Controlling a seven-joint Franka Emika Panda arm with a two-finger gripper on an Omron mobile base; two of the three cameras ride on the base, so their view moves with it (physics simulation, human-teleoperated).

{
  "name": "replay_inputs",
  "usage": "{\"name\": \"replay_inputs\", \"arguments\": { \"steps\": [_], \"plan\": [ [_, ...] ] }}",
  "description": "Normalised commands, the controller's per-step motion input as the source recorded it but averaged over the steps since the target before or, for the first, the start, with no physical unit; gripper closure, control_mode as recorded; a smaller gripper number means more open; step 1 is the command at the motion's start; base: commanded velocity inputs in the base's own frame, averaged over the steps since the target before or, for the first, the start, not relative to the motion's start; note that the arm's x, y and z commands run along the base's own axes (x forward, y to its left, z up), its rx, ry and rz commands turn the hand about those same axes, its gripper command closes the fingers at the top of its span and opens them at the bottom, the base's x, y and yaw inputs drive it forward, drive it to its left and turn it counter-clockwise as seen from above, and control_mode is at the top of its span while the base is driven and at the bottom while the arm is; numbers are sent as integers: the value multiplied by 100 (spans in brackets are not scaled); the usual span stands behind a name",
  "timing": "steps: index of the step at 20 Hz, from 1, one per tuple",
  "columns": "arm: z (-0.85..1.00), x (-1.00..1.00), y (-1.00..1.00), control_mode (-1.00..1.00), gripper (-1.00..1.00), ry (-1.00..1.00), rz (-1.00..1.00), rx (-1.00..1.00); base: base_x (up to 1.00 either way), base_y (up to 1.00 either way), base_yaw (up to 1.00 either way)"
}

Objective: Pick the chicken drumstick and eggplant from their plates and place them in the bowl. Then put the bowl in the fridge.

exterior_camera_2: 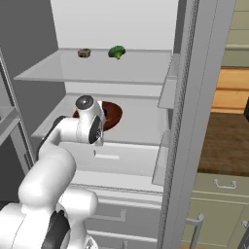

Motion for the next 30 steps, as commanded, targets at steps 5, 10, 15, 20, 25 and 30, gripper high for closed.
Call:
{"name": "replay_inputs", "arguments": {
  "steps": [5, 10, 15, 20, 25, 30],
  "plan": [
    [9, 0, 0, -100, -100, -5, 0, 0, 0, 0, 0],
    [35, -34, 0, -100, -100, -15, 0, -5, 0, 0, 0],
    [86, -63, -10, -100, -100, -9, 0, 0, 0, 0, 0],
    [47, -70, -10, -100, -100, 7, 1, 1, 0, 0, 0],
    [23, -56, -2, -100, -100, 11, 27, -2, 0, 0, 0],
    [18, -49, 21, -100, -100, 15, 53, -16, 0, 0, 0]
  ]
}}
